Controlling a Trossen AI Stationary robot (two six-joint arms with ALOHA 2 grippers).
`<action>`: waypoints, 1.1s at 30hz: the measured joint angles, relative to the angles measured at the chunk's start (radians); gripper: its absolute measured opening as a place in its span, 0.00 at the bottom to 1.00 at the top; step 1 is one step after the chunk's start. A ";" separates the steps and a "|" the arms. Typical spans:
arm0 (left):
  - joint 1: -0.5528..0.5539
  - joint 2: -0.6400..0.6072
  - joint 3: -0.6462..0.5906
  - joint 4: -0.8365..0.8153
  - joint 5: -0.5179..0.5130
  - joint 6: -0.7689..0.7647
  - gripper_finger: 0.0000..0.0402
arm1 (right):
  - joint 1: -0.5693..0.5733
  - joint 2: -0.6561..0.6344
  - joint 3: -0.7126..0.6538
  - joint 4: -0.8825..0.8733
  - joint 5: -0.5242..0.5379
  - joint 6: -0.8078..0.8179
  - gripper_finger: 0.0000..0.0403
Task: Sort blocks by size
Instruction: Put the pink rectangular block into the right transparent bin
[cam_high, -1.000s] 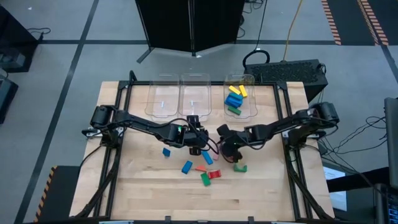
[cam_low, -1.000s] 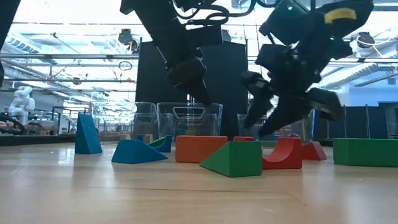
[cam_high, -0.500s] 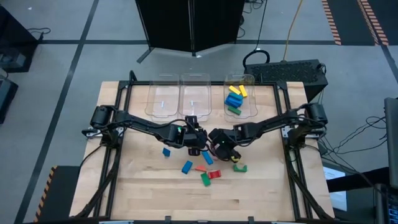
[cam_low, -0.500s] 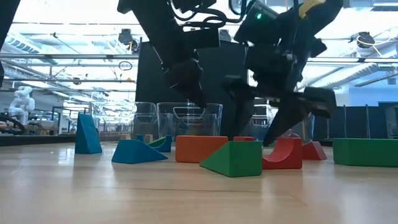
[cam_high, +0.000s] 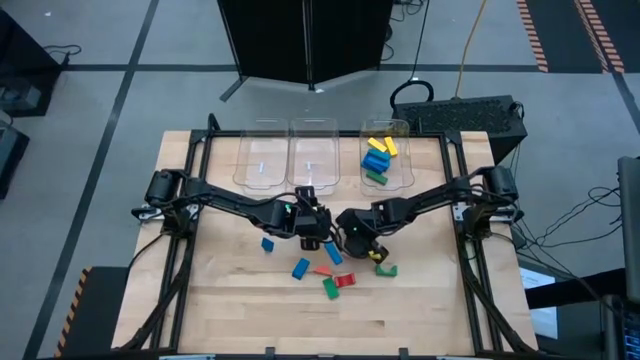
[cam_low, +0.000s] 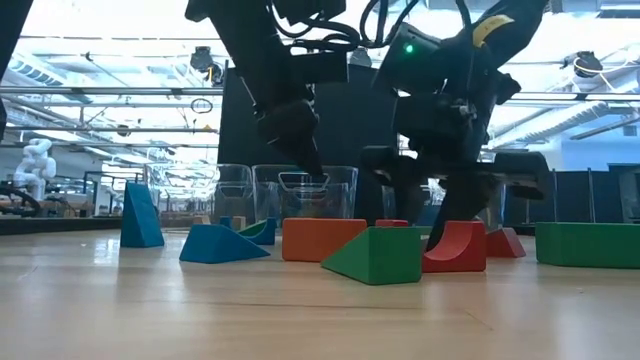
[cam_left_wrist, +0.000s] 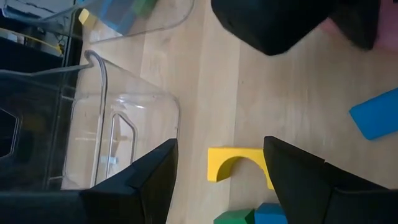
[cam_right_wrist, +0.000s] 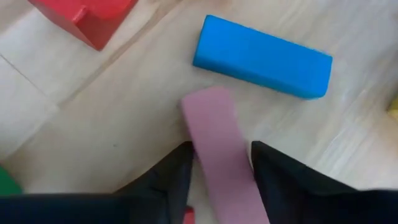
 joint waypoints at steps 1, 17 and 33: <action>0.000 0.000 0.000 -0.002 0.000 -0.004 0.60 | -0.005 0.000 0.000 -0.006 -0.016 0.010 0.34; -0.001 -0.146 -0.043 -0.113 -0.046 -0.129 0.60 | -0.036 -0.028 0.015 -0.081 -0.054 0.102 0.26; -0.030 -0.253 -0.273 0.129 0.011 -0.205 0.60 | -0.194 -0.355 0.023 -0.219 -0.062 0.192 0.23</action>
